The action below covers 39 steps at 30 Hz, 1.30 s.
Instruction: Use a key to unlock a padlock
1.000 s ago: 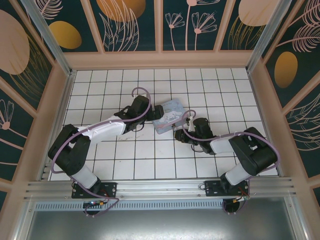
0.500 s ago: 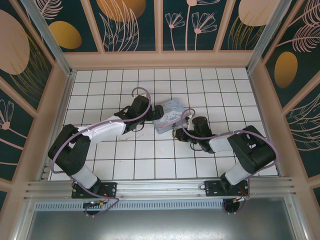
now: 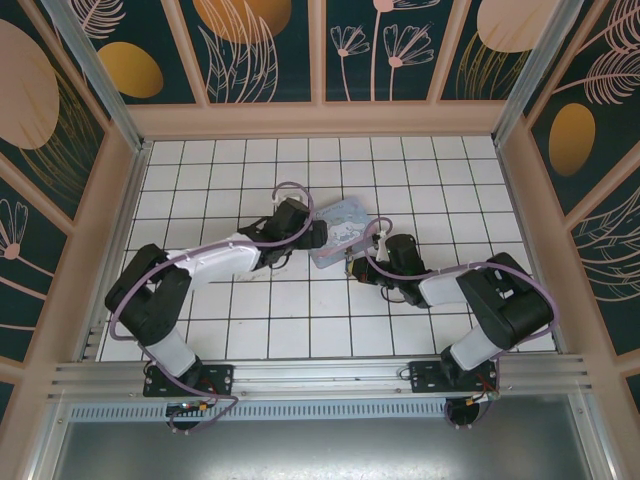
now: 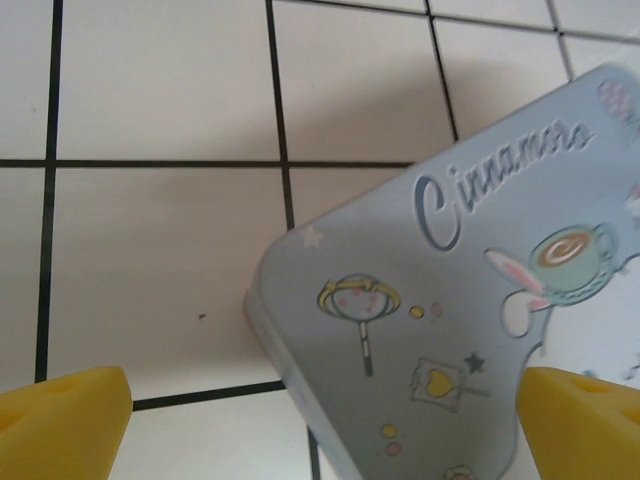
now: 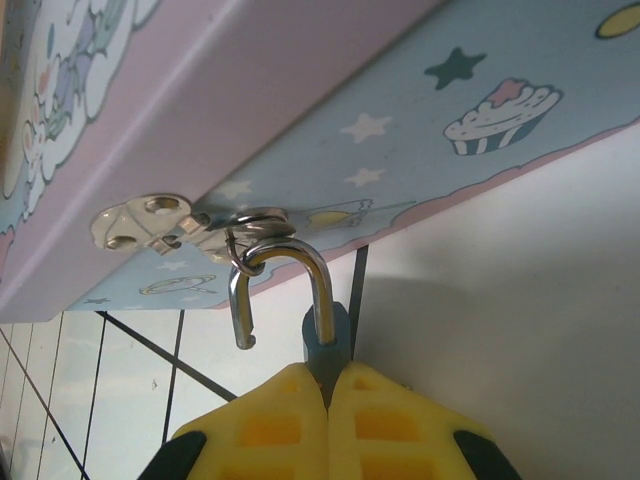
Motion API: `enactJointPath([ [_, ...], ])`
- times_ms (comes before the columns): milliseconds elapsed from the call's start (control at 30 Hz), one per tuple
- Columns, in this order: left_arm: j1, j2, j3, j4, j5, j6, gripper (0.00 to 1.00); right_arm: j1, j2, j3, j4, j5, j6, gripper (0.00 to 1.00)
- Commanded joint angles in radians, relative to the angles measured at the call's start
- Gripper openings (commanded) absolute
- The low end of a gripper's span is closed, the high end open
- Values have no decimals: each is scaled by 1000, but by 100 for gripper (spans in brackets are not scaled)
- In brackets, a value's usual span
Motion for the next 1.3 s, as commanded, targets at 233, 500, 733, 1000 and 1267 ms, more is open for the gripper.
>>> enactJointPath([
  [233, -47, 69, 47, -73, -153, 70, 99, -6, -24, -32, 24, 14, 53, 0],
  [500, -67, 77, 20, -77, -188, 69, 98, -6, -26, -63, 104, 8, 191, 0],
  [733, -71, 78, 1, -66, -189, 66, 98, -3, -22, -78, 193, 3, 321, 0],
  [1000, -74, 86, -7, -63, -181, 74, 98, 1, -3, -56, 204, 29, 376, 0],
  [1267, -73, 93, -12, -65, -177, 78, 98, 1, 28, -35, 220, 65, 415, 0],
])
